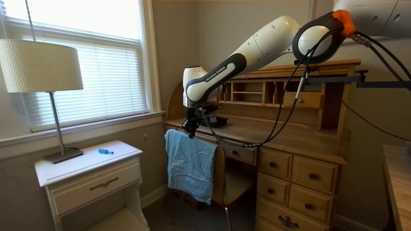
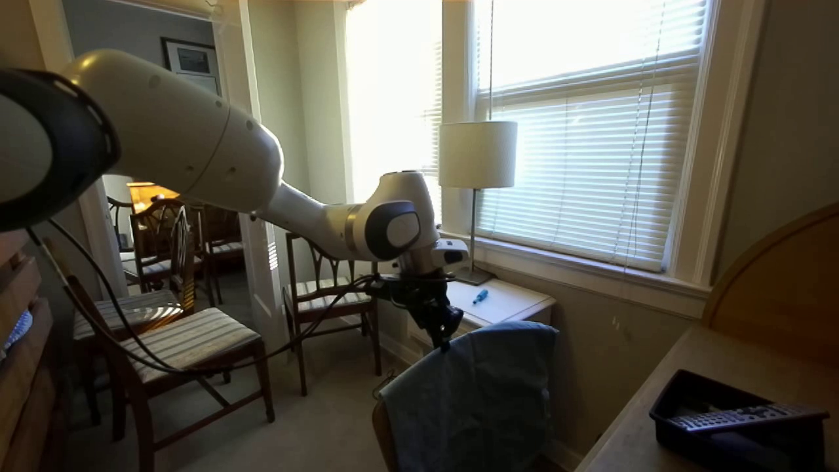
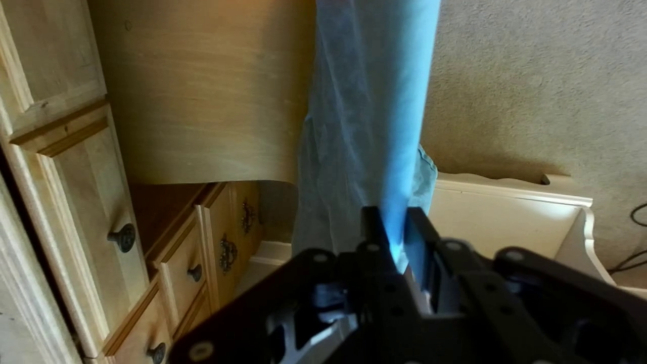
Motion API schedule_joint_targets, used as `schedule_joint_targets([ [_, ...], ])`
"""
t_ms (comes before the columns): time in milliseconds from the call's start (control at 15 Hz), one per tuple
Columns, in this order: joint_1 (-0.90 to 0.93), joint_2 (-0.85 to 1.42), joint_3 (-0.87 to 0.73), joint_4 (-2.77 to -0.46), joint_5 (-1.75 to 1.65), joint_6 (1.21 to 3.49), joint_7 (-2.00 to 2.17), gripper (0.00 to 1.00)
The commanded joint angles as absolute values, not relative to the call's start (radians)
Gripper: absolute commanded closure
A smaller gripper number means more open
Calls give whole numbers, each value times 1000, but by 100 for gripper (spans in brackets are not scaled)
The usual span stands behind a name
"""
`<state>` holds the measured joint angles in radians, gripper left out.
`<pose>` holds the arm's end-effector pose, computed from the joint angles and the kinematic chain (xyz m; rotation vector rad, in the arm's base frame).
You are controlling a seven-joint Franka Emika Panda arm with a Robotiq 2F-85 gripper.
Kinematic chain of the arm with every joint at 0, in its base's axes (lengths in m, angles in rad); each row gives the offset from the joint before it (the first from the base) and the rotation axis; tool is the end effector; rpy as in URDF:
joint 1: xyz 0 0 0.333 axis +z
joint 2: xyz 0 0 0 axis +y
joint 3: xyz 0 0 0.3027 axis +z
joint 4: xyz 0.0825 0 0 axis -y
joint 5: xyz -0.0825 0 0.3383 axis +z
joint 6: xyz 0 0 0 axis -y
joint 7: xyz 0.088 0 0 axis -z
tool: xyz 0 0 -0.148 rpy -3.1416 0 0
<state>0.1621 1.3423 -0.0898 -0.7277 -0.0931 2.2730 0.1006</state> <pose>0.7622 0.0834 0.1067 2.9812 0.1537 0.3298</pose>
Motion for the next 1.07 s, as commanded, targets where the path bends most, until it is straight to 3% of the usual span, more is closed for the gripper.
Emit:
schedule_joint_targets([
  [0,160,1339,-86,-722,-95,2289,79,100],
  [467,161,1338,-87,-723,-96,2289,82,97],
  [533,161,1338,-87,-722,-96,2287,85,61],
  [600,162,1339,-88,-722,-99,2288,77,90],
  [800,163,1339,-90,-720,-98,2296,79,100],
  [1000,163,1335,-90,-721,-98,2299,77,100],
])
